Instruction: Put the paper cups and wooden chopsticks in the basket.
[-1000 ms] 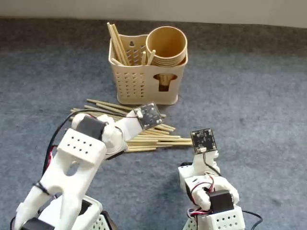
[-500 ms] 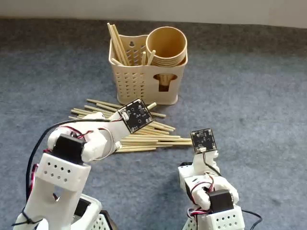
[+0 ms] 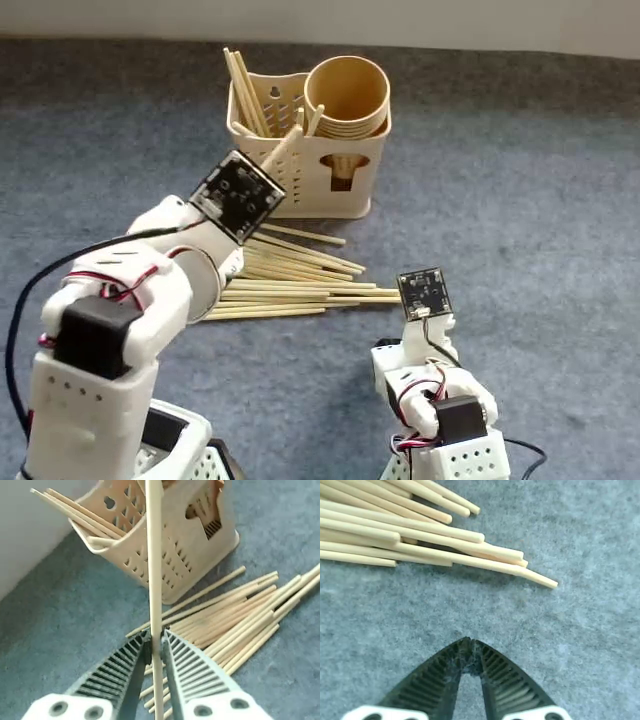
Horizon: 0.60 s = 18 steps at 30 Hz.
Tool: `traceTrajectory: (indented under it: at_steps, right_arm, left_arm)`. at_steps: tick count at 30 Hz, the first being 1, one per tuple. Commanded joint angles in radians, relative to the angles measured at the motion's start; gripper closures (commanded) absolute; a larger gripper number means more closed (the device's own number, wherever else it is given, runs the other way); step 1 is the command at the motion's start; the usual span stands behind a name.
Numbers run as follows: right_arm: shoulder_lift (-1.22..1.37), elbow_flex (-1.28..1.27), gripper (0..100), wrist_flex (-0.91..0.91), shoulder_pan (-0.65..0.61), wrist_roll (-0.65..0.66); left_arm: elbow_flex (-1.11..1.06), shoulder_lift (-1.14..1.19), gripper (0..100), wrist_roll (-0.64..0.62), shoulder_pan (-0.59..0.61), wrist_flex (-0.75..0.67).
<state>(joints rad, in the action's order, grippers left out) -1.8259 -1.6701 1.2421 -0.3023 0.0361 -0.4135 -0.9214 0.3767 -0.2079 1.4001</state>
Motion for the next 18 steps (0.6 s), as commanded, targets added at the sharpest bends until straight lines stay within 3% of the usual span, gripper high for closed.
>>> traceTrajectory:
  at_steps: [1,5,18]
  right_arm:
    - [-0.01,-0.113,99.1,0.005,-0.002,0.012]
    - [-0.01,-0.113,99.1,0.005,-0.002,0.012]
    - [-0.01,-0.113,99.1,0.005,-0.002,0.012]
  left_arm:
    - [0.156,-0.015,99,-0.091,0.001,-0.003]
    - [0.223,-0.015,99,-0.157,0.001,-0.018]
    - [0.236,-0.018,99,-0.321,0.002,-0.259]
